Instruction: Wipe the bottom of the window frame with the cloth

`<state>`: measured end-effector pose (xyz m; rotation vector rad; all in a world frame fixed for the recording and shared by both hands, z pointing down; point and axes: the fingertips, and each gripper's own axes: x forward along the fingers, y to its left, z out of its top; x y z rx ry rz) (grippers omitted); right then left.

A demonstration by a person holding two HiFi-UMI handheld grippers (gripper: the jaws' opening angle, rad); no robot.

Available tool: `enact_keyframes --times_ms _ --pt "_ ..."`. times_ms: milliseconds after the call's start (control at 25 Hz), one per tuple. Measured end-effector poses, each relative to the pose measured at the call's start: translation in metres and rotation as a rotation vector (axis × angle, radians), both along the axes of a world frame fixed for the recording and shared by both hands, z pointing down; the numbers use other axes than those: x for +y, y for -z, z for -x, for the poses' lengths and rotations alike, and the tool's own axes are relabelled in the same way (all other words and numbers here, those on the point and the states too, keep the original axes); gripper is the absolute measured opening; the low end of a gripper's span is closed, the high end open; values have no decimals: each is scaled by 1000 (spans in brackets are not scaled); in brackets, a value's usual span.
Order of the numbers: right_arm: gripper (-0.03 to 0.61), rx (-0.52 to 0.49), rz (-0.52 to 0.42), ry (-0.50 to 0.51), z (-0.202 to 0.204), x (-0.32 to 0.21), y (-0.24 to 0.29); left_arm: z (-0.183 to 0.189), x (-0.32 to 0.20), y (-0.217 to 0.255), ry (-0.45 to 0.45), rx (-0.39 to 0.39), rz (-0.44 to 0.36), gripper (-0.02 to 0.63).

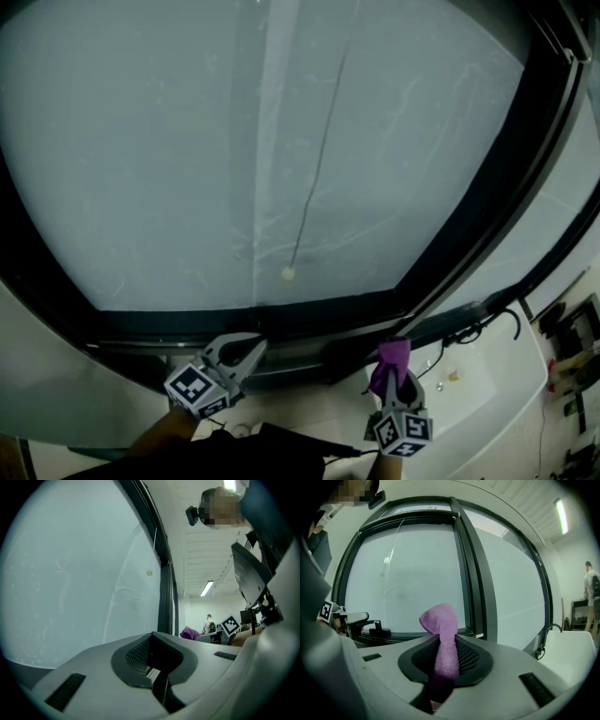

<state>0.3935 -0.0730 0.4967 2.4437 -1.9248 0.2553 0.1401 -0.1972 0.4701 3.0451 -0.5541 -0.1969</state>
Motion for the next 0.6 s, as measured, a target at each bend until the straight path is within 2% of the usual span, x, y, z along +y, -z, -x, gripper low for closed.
enact_keyframes --times_ms 280,600 --pt "80 -10 -18 -2 11 11 4 2 -1 2 2 34 18 5" --pt "80 -23 -24 4 19 18 3 3 0 2 -3 27 7 5"
